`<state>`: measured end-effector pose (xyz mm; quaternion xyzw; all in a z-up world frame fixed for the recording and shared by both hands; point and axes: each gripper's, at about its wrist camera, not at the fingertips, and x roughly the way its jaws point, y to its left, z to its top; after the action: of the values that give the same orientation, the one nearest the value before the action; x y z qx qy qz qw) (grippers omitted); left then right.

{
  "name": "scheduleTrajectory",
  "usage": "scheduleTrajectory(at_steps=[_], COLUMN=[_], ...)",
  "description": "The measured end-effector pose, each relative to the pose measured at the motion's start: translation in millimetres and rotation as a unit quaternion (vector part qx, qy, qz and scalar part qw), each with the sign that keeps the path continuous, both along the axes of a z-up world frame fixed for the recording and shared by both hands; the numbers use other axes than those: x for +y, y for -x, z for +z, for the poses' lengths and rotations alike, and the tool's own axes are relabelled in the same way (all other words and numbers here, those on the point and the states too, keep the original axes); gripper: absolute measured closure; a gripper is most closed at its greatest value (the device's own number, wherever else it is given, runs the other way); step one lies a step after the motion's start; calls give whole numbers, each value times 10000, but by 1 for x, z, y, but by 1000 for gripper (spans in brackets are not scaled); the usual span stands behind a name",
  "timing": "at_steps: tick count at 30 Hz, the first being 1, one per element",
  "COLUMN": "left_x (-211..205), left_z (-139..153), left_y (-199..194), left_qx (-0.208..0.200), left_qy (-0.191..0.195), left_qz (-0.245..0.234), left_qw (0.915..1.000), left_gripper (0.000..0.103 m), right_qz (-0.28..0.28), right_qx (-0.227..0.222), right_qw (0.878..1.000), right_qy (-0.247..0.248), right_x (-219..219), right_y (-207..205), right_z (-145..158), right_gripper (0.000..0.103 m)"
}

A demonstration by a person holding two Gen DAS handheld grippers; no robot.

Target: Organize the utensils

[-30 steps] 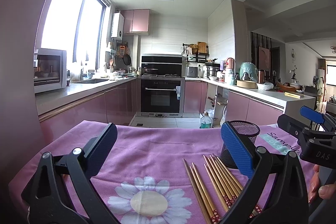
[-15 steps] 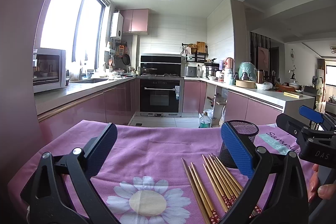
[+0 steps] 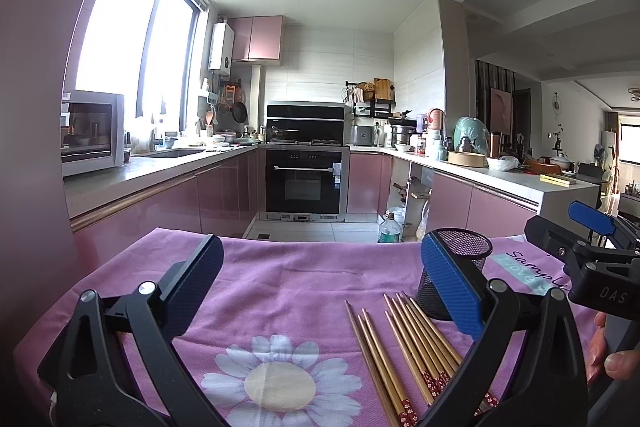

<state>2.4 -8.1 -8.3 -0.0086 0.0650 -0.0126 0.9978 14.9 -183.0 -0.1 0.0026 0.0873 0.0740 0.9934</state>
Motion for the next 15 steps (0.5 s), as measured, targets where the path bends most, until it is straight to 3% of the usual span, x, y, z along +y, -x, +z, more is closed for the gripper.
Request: scheduleTrajectory(at_steps=[15], left_x=[-1], left_z=[-1], left_y=[0], left_qx=[13], left_qy=[1], left_qz=[-11], left_qw=[10000], left_gripper=[6], right_qz=[-1], right_qx=[2], right_qw=[10000], right_qy=[-10], right_x=[-1], right_y=[-1], right_z=[-1], right_gripper=[6])
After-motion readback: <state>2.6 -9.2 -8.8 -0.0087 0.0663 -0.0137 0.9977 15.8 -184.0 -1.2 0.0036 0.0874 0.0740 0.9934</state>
